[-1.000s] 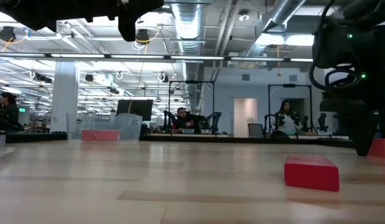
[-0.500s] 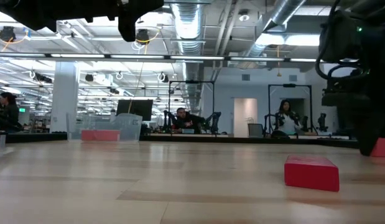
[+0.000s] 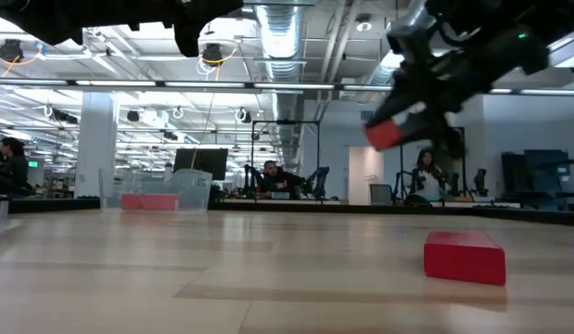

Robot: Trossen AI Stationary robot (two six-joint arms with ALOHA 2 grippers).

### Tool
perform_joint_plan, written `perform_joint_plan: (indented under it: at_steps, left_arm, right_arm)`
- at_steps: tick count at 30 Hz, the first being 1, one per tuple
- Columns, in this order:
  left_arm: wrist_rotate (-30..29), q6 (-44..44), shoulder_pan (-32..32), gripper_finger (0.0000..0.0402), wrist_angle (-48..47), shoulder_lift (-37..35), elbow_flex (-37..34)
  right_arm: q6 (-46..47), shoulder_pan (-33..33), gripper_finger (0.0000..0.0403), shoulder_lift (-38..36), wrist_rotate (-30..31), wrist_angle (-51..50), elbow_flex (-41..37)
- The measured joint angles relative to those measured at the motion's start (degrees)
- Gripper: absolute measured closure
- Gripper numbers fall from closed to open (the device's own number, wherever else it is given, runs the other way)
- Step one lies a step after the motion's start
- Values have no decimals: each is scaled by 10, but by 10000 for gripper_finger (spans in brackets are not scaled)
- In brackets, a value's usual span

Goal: Sort & place blocks by color
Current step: Put the orange block into the transparent bin

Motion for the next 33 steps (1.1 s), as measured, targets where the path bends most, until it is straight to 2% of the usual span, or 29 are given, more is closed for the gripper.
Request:
perform_joint_plan:
  at_steps: [8,14,18,24,28,33]
  left_arm:
    - [9,-4,0,245,-5,0,0]
    - [24,18,0,245,-53,0,0]
    - [4,35,-4,239,-95,0,0]
    - [-55,68,-24,189,-132,0,0]
    - [-57,106,-34,143,-132,0,0]
    - [-58,159,-44,104,-142,4,0]
  right_arm:
    - [-105,-73,272,102,-74,255,0]
    - [-113,-69,263,174,-126,422,0]
    - [-109,-59,266,205,-144,508,1]
    - [-107,-47,265,226,-152,592,1]
    - [-104,-43,259,226,-152,602,1]
    - [-97,-43,271,226,-163,638,1]
